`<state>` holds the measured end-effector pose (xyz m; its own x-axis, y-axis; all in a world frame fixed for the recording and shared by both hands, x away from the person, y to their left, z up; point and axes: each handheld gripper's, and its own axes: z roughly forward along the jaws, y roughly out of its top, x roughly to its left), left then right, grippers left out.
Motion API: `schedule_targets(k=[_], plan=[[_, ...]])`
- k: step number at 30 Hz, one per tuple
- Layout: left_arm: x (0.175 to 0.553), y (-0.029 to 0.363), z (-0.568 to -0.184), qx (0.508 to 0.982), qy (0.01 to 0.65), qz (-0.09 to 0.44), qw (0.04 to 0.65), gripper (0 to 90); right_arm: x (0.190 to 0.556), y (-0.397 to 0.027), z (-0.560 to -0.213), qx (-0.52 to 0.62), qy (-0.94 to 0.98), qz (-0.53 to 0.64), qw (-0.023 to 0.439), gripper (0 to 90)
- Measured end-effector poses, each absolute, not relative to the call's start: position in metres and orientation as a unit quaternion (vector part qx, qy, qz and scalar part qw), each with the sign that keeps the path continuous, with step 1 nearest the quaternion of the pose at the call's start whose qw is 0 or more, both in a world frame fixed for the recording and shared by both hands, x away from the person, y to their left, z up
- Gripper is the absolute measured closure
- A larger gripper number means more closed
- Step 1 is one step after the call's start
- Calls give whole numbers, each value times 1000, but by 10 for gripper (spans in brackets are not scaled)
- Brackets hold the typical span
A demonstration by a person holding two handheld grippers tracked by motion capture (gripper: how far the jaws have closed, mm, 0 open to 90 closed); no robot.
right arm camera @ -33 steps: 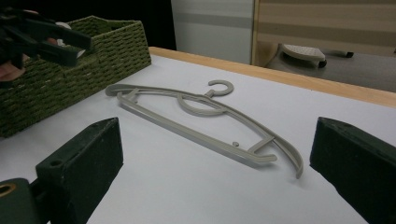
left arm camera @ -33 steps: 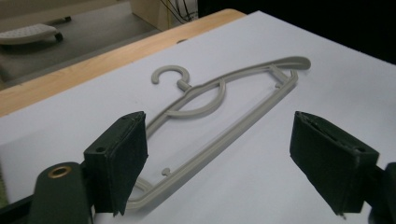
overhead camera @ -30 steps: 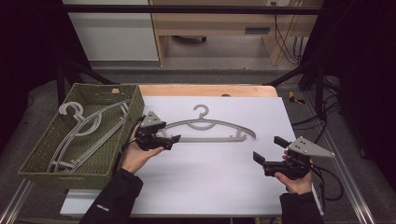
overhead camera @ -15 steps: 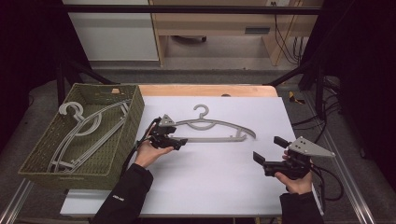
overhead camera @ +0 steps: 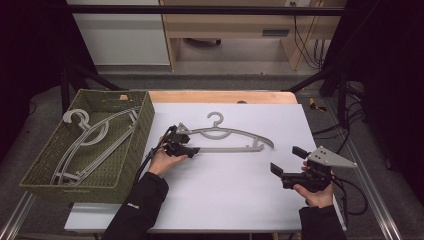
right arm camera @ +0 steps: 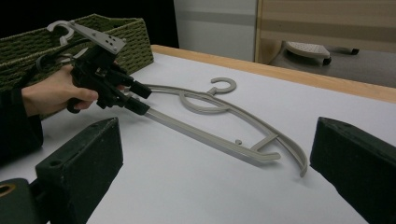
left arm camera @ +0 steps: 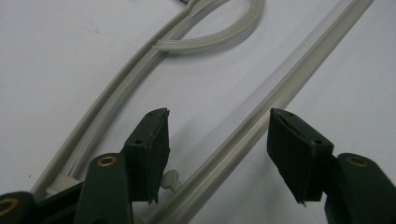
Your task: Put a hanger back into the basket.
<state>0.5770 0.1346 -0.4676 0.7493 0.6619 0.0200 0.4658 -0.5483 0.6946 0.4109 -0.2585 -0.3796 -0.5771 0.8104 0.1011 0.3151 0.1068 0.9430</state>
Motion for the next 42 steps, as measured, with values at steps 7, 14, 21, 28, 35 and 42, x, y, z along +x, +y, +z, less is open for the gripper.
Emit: schedule_targets(k=[7, 14, 21, 28, 35, 42], plan=[[575, 132, -469, 880, 310, 127, 336, 500, 410, -259, -379, 397, 706, 539, 231, 26], [570, 131, -467, 891, 305, 113, 316, 574, 409, -259, -378, 396, 706, 539, 231, 26], [542, 122, -459, 911, 279, 116, 279, 733, 408, -260, -376, 394, 704, 543, 234, 26], [522, 119, -455, 915, 272, 102, 279, 784, 408, -259, -376, 394, 705, 542, 231, 26], [502, 114, -452, 912, 276, 79, 292, 790, 407, -260, -375, 393, 704, 544, 232, 27], [498, 115, -447, 908, 277, 97, 298, 715, 407, -259, -375, 392, 705, 544, 232, 26]])
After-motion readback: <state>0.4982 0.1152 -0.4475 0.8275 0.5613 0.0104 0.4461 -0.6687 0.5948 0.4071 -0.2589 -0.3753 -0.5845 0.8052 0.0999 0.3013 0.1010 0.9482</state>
